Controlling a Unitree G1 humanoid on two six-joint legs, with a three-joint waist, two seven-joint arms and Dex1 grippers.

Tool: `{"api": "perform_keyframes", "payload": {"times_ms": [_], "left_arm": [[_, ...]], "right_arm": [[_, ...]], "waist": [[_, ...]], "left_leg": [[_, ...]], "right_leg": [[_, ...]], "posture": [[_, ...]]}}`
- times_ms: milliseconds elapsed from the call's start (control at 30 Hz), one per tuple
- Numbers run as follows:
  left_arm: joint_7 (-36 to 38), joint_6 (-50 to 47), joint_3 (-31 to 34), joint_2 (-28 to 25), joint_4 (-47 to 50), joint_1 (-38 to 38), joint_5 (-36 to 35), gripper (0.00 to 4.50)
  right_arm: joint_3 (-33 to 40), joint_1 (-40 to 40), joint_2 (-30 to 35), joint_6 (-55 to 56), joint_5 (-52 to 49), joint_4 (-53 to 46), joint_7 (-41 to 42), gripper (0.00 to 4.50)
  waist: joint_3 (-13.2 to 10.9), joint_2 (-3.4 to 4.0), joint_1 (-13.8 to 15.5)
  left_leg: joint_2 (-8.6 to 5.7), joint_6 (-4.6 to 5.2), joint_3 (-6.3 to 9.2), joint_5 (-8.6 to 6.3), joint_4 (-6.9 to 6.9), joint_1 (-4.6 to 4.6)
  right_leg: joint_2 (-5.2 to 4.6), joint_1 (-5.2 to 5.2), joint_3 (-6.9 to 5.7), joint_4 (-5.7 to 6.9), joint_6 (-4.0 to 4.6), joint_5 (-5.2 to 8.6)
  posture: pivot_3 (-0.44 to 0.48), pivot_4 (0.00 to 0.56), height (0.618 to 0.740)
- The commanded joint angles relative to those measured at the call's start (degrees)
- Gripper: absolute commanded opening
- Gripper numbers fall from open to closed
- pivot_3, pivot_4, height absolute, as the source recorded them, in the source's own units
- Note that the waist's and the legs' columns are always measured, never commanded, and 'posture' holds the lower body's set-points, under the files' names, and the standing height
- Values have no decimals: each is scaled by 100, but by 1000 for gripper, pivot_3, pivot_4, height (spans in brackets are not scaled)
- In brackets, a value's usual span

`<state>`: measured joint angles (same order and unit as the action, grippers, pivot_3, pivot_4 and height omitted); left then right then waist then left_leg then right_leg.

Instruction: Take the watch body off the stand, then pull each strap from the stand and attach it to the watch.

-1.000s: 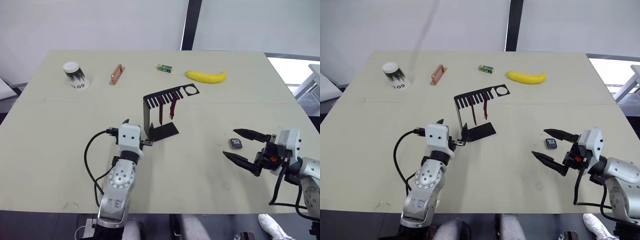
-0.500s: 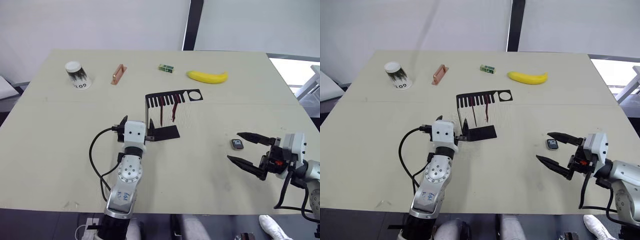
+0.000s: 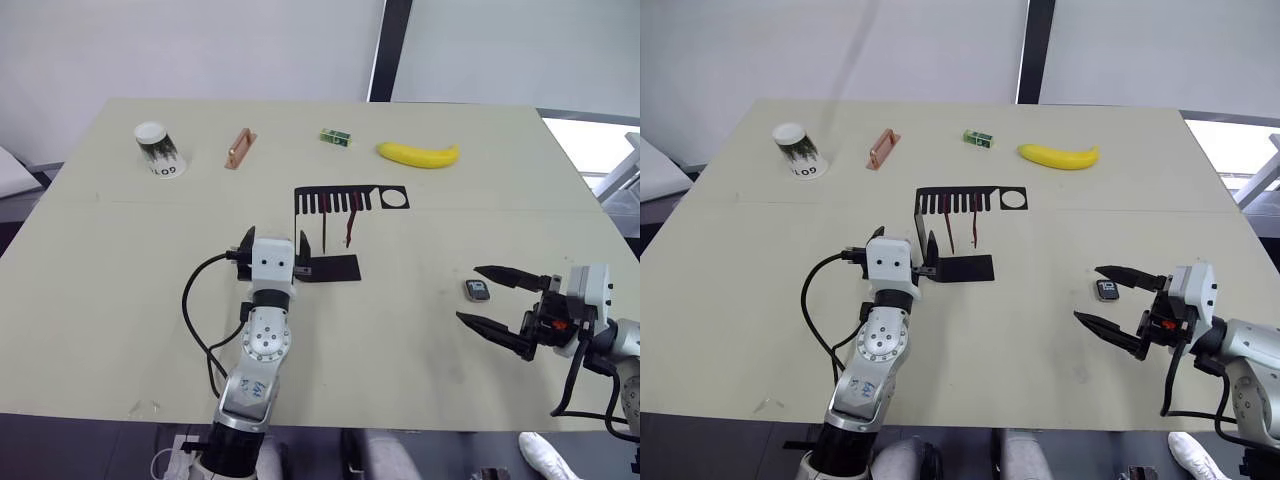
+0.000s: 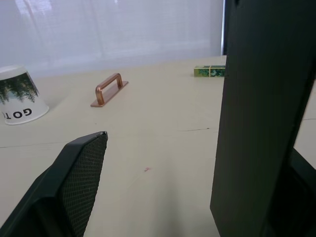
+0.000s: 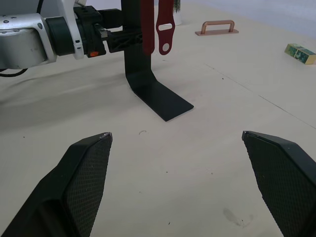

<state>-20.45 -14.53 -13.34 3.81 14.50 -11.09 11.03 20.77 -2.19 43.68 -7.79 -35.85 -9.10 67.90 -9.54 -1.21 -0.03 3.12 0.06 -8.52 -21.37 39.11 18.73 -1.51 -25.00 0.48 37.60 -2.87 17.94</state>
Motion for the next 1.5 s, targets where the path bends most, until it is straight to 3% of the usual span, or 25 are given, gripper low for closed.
{"api": "perform_keyframes", "payload": {"times_ms": [33, 267, 733, 933, 1200, 1500], "left_arm": [[19, 168, -174, 482, -7, -55, -72, 3623], [60, 230, -242, 430, -84, -101, -129, 64], [88, 289, -94, 343, -126, -142, -179, 64], [-30, 566, 227, 398, -451, -121, -393, 64], [-162, 947, 60, 416, -906, -419, -134, 64], [-318, 1103, 50, 513, -1301, -741, -19, 64]], "right_arm": [[89, -28, 10, -27, -124, -280, -15, 4500], [103, -108, -50, -72, -126, -438, -116, 4500], [-117, -98, -344, -371, -124, -1051, -720, 4500], [-749, 21, -901, -1156, 457, -2021, -2438, 4500], [-1869, 516, -1962, -2197, 740, -3050, -4297, 4500], [-2835, 1441, -2891, -2593, 1438, -2947, -5346, 4500]], "waist": [[0, 0, 1], [-1, -1, -1], [-1, -1, -6], [1, 2, -18], [2, 0, -15], [3, -3, -17]], "left_leg": [[0, 0, 0, 0, 0, -2], [1, 0, 1, -1, -8, -36], [2, 0, 2, -1, -9, -39], [4, -2, 2, -1, -9, -40], [3, -2, 2, -1, -8, -37], [3, -2, 4, -1, -7, -31]], "right_leg": [[0, 1, 0, 0, 0, 0], [1, 43, -1, -11, 0, 0], [1, 47, -1, -11, 0, 0], [2, 46, -1, -9, 1, 1], [0, 45, -3, -10, 3, 2], [-1, 42, -10, -13, 3, 2]], "posture": [[0, 150, 738], [0, 150, 738], [0, 150, 738], [0, 150, 738], [0, 150, 738], [0, 150, 738]]}}
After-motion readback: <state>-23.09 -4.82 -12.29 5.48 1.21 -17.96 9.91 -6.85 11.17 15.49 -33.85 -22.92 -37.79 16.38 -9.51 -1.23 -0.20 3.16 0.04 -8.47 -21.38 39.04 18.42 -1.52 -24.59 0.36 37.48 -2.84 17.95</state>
